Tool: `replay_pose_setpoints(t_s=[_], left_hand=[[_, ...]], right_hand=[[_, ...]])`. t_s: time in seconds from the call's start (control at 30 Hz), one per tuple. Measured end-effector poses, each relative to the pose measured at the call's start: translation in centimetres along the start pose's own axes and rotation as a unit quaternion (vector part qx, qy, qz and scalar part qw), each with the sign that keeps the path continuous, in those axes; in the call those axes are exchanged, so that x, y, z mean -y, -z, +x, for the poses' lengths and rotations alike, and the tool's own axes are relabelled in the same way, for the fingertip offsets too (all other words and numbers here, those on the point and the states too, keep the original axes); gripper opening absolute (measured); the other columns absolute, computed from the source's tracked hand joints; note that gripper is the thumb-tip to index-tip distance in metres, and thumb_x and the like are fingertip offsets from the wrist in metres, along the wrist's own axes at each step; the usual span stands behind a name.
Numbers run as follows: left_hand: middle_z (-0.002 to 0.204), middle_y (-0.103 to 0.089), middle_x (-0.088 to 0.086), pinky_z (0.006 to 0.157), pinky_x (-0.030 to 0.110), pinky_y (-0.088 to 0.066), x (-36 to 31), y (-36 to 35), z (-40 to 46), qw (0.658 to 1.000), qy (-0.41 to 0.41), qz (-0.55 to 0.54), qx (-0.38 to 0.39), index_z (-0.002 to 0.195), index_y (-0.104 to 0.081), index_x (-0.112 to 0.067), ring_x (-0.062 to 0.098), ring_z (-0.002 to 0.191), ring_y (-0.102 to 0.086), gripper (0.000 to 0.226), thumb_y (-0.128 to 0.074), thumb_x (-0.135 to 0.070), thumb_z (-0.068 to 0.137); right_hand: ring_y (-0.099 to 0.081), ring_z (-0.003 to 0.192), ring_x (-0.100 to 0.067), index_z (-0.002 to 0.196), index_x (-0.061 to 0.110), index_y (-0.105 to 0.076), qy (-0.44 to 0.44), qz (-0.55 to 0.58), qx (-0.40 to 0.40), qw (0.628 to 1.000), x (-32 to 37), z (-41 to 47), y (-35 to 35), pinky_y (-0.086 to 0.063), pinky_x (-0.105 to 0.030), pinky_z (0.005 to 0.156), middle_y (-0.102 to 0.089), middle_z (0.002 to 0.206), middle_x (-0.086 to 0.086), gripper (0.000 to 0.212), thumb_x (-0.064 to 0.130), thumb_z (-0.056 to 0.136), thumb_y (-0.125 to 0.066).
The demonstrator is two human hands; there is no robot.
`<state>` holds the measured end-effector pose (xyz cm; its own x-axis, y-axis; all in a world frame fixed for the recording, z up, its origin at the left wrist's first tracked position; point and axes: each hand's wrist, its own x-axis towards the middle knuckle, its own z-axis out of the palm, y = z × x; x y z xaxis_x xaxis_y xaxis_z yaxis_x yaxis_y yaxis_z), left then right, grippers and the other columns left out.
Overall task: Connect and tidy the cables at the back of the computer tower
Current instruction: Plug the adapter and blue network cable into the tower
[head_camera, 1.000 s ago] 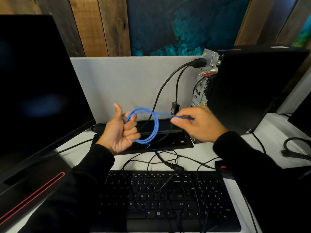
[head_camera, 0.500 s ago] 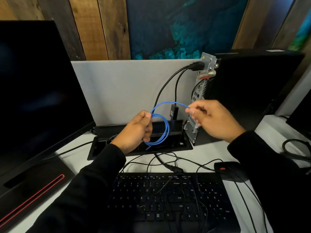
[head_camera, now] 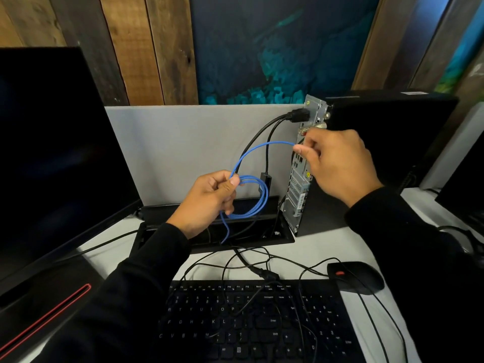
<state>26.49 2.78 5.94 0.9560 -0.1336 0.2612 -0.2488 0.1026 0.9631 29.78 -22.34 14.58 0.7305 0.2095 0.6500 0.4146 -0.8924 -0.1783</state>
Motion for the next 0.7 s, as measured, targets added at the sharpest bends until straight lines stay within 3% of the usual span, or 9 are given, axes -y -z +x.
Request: replay_pose_setpoints(t_s=[0.1, 0.17, 0.23, 0.3, 0.4, 0.53, 0.7], left_hand=[[0.068, -0.025, 0.003, 0.058, 0.026, -0.039, 0.1, 0.7, 0.4, 0.999, 0.015, -0.035, 0.015, 0.106, -0.063, -0.004, 0.013, 0.056, -0.027, 0.018, -0.049, -0.014, 0.105], [0.068, -0.035, -0.001, 0.062, 0.028, -0.040, 0.5, 1.3, 0.4, 0.998, 0.024, -0.054, 0.004, 0.109, -0.061, -0.001, 0.014, 0.059, -0.034, 0.018, -0.047, -0.012, 0.106], [0.069, -0.051, 0.000, 0.069, 0.030, -0.044, 0.8, 1.8, 0.2, 0.999, 0.020, -0.027, -0.002, 0.106, -0.063, -0.001, 0.017, 0.066, -0.048, 0.019, -0.057, -0.017, 0.101], [0.077, -0.067, 0.005, 0.081, 0.030, -0.050, 0.8, 2.0, -0.1, 0.999, 0.023, 0.034, 0.003, 0.106, -0.071, -0.008, 0.019, 0.077, -0.064, 0.018, -0.069, -0.021, 0.095], [0.087, -0.076, 0.011, 0.093, 0.030, -0.054, 0.1, 1.8, -0.3, 0.993, 0.042, 0.101, 0.034, 0.115, -0.071, -0.015, 0.023, 0.091, -0.075, 0.022, -0.068, -0.010, 0.094], [0.076, -0.068, 0.011, 0.082, 0.030, -0.057, -0.8, 1.1, -0.3, 0.994, 0.073, 0.032, 0.077, 0.123, -0.067, -0.008, 0.021, 0.075, -0.071, 0.026, -0.057, -0.004, 0.099], [0.076, -0.036, 0.001, 0.062, 0.024, -0.044, -0.2, 1.4, -0.5, 0.986, 0.104, -0.087, 0.093, 0.116, -0.071, -0.001, 0.008, 0.054, -0.033, 0.027, -0.057, -0.013, 0.097]], right_hand=[[-0.061, 0.066, -0.010, 0.085, 0.024, -0.065, 0.005, 0.064, 0.055, 0.996, -0.7, 0.0, -0.4, -0.054, -0.030, 0.063, -0.064, 0.070, 0.006, 0.019, 0.039, 0.097, -0.069], [-0.059, 0.063, 0.002, 0.090, 0.028, -0.069, 0.016, 0.102, 0.127, 0.986, -0.7, -0.6, -0.6, -0.046, -0.015, 0.062, -0.065, 0.074, 0.009, 0.007, 0.023, 0.095, -0.073], [-0.056, 0.064, 0.008, 0.101, 0.024, -0.074, 0.024, 0.111, 0.164, 0.980, -0.9, -1.4, -1.0, -0.038, -0.008, 0.063, -0.065, 0.082, 0.011, 0.013, 0.013, 0.094, -0.072], [-0.055, 0.065, 0.008, 0.101, 0.021, -0.075, 0.035, 0.112, 0.146, 0.982, -0.9, -1.9, -1.3, -0.036, -0.007, 0.064, -0.063, 0.084, 0.013, 0.013, 0.011, 0.093, -0.072], [-0.051, 0.069, 0.003, 0.102, 0.019, -0.076, 0.056, 0.108, 0.102, 0.987, -0.7, -1.8, -1.3, -0.040, -0.015, 0.069, -0.062, 0.091, 0.007, 0.011, 0.014, 0.094, -0.072], [-0.051, 0.073, 0.002, 0.104, 0.020, -0.076, 0.063, 0.111, 0.077, 0.989, -0.4, -1.6, -1.3, -0.041, -0.017, 0.072, -0.062, 0.090, 0.005, 0.010, 0.017, 0.096, -0.070], [-0.057, 0.075, -0.009, 0.106, 0.017, -0.075, 0.029, 0.108, 0.025, 0.993, -1.2, -2.0, -1.7, -0.053, -0.029, 0.074, -0.064, 0.090, 0.000, 0.012, 0.015, 0.096, -0.068]])
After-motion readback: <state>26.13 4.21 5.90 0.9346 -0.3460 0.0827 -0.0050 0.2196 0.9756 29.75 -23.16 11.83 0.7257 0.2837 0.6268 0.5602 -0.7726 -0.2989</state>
